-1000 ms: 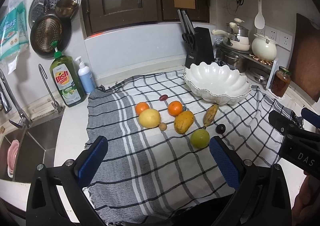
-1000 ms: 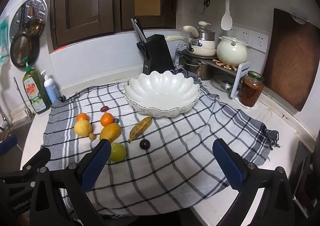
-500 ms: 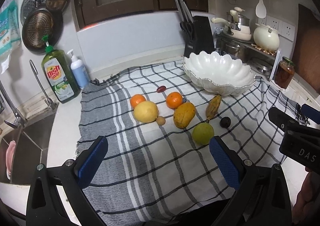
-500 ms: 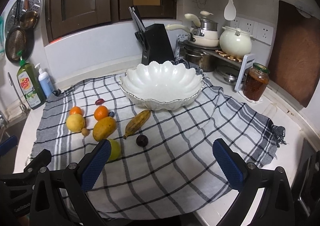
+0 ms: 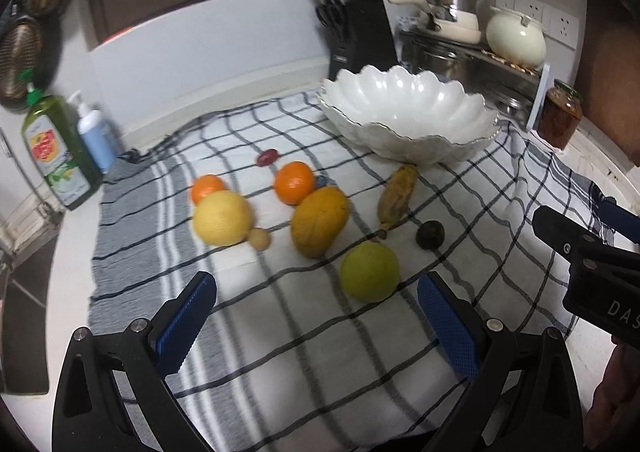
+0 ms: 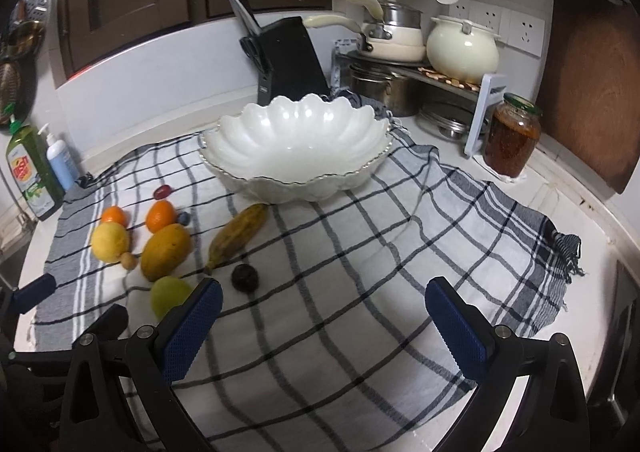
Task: Organize fruits
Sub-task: 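Grasp the large green fruit with the left gripper while the right gripper grasps the dark plum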
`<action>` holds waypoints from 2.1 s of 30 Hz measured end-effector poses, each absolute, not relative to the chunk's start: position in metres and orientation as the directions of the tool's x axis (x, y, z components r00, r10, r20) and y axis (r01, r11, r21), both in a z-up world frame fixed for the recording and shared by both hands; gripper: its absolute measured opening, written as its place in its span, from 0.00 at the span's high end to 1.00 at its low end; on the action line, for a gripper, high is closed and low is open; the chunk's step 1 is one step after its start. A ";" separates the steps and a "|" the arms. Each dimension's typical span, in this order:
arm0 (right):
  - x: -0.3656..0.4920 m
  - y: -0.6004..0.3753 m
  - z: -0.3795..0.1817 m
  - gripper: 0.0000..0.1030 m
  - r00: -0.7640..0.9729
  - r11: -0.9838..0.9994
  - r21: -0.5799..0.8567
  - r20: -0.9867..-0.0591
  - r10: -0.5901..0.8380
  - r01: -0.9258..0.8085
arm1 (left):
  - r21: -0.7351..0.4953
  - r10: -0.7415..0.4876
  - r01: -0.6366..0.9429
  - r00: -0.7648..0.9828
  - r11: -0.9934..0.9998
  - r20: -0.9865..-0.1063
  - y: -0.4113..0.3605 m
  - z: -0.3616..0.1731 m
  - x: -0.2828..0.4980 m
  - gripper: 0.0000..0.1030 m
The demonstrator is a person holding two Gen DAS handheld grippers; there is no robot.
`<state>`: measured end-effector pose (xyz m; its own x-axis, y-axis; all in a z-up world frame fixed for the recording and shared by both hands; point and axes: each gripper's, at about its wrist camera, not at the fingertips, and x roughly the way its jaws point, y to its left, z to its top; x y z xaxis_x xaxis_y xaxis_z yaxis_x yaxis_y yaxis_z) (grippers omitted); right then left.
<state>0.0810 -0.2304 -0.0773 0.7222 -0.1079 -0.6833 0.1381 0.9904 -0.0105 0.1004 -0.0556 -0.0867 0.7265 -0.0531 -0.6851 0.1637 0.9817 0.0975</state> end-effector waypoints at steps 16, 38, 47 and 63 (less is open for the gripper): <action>0.110 -0.258 -0.116 0.01 0.659 0.981 -0.008 -0.740 -0.138 0.196 | 0.081 -0.097 0.268 0.588 0.960 -0.803 -0.097 -0.145 0.139 0.28; 0.120 -0.247 -0.122 0.01 0.652 0.988 0.011 -0.752 -0.094 0.155 | 0.029 -0.141 0.281 0.562 0.959 -0.815 -0.086 -0.150 0.145 0.53; 0.138 -0.214 -0.130 0.15 0.654 0.998 0.003 -0.755 -0.040 0.064 | 0.063 -0.060 0.176 0.616 0.982 -0.785 -0.044 -0.137 0.140 0.53; 0.163 -0.173 -0.151 0.53 0.620 1.000 0.001 -0.785 0.012 -0.018 | 0.037 -0.040 0.110 0.629 0.993 -0.777 -0.008 -0.129 0.133 0.53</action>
<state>0.1628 -0.1730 -0.1514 0.6199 0.0121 -0.7846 -0.0179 0.9998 0.0013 0.1330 -0.0082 -0.1290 0.6285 -0.0404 -0.7768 0.1099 0.9932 0.0373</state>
